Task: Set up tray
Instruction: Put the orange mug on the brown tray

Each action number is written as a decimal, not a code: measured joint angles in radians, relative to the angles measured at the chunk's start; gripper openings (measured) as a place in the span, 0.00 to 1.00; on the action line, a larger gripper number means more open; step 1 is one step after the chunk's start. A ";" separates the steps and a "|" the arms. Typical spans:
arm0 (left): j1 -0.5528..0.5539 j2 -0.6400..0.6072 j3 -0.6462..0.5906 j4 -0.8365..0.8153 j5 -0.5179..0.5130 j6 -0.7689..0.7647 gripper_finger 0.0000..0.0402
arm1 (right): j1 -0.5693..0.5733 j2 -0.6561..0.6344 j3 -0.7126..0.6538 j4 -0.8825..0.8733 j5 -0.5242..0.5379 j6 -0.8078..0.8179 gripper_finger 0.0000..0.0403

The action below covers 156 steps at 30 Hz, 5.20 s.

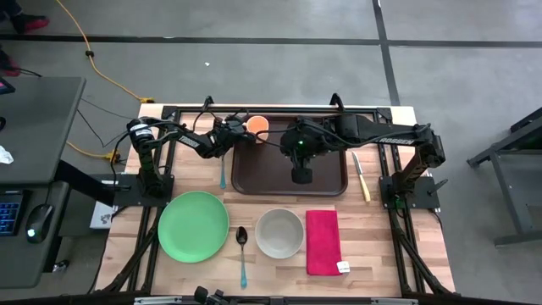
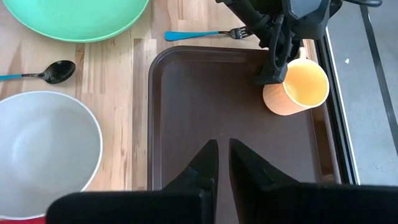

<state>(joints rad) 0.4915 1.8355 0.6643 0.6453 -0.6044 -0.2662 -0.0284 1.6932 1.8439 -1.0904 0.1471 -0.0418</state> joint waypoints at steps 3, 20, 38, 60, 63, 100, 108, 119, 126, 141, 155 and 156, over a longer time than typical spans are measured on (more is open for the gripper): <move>0.000 0.000 0.000 0.000 0.000 0.000 0.18 | 0.000 0.000 0.000 0.000 0.000 0.000 0.04; 0.000 -0.001 0.000 0.003 0.027 0.000 0.18 | 0.000 0.000 0.000 0.000 0.000 -0.003 0.04; 0.000 -0.015 0.000 -0.043 0.018 -0.001 0.18 | 0.000 0.000 -0.001 -0.004 0.000 0.000 0.04; -0.001 -0.016 0.001 -0.067 0.016 -0.002 0.18 | 0.000 0.000 -0.001 -0.004 0.000 0.001 0.04; -0.001 -0.016 0.001 -0.067 0.016 -0.002 0.18 | 0.000 0.000 -0.001 -0.004 0.000 0.001 0.04; -0.001 -0.104 -0.001 -0.168 0.024 0.029 0.54 | 0.000 0.000 -0.001 -0.012 0.007 0.016 0.04; -0.002 -0.160 0.000 -0.288 0.084 0.030 0.52 | 0.000 0.000 0.000 -0.011 0.027 0.010 0.04; -0.002 -0.252 0.000 -0.462 0.130 0.029 0.52 | 0.000 0.000 0.000 -0.012 0.027 0.015 0.04; -0.001 -0.405 0.000 -0.618 0.140 0.035 0.52 | -0.010 0.000 -0.096 0.026 0.026 0.014 0.04; -0.001 -0.774 0.000 -0.864 0.160 0.141 0.52 | -0.101 0.001 -0.305 0.300 -0.034 0.017 0.04; -0.001 -1.041 0.000 -0.975 0.111 0.263 0.52 | -0.241 0.000 -0.306 0.545 -0.100 0.095 0.04; -0.001 -1.053 0.000 -0.975 0.101 0.263 0.52 | -0.248 0.000 -0.306 0.559 -0.103 0.097 0.04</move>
<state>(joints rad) 0.4908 0.7828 0.6640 -0.3294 -0.5038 -0.0036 -0.2765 1.6936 1.5383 -0.5319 0.0445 0.0554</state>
